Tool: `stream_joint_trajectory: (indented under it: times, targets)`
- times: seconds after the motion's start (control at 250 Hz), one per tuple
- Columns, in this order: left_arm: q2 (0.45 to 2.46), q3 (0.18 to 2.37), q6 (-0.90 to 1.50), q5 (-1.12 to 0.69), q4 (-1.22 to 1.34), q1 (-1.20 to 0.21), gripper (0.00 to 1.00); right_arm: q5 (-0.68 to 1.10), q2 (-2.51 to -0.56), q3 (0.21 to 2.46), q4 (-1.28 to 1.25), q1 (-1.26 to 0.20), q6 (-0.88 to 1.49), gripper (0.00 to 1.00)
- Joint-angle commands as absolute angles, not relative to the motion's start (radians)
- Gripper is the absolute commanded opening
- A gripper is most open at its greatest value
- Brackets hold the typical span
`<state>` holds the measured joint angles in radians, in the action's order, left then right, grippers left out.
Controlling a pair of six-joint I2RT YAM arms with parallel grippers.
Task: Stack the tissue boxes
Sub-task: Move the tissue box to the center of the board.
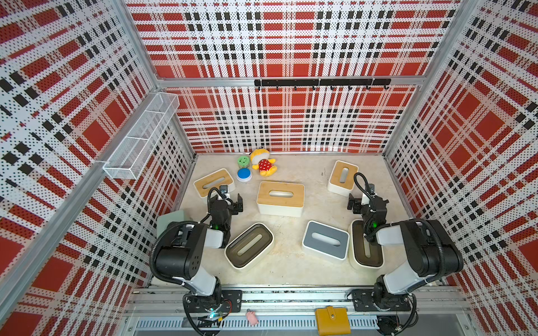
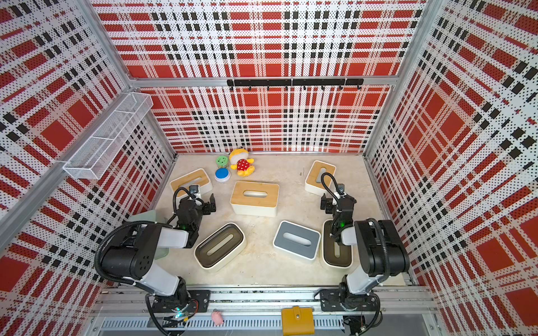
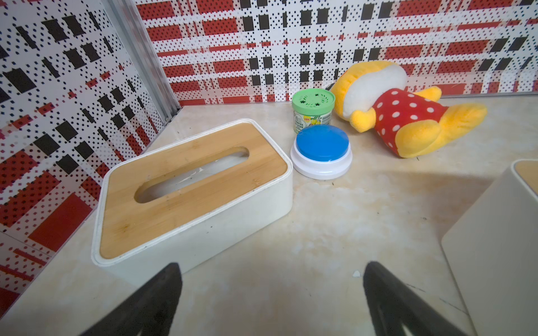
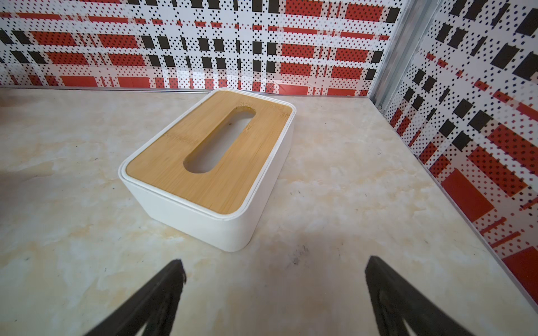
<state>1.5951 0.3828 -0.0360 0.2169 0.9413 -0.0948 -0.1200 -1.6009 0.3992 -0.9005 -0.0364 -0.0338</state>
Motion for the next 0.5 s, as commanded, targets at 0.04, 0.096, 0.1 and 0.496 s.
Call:
stream_joint_trajectory:
  times: [0.04, 0.096, 0.1, 0.496]
  targets:
    - [1.576, 0.400, -0.043, 0.217, 0.943, -0.092, 0.99, -0.115, -1.592, 0.399, -0.931, -0.029, -0.046, 1.00]
    - [1.575, 0.399, -0.043, 0.218, 0.943, -0.094, 0.99, -0.115, -1.591, 0.398, -0.930, -0.029, -0.046, 0.99]
    - [1.575, 0.400, -0.043, 0.218, 0.943, -0.094, 0.99, -0.115, -1.592, 0.398, -0.930, -0.029, -0.046, 1.00]
    - [1.576, 0.398, -0.041, 0.217, 0.943, -0.092, 0.99, -0.106, -1.589, 0.397, -0.933, -0.029, -0.046, 1.00]
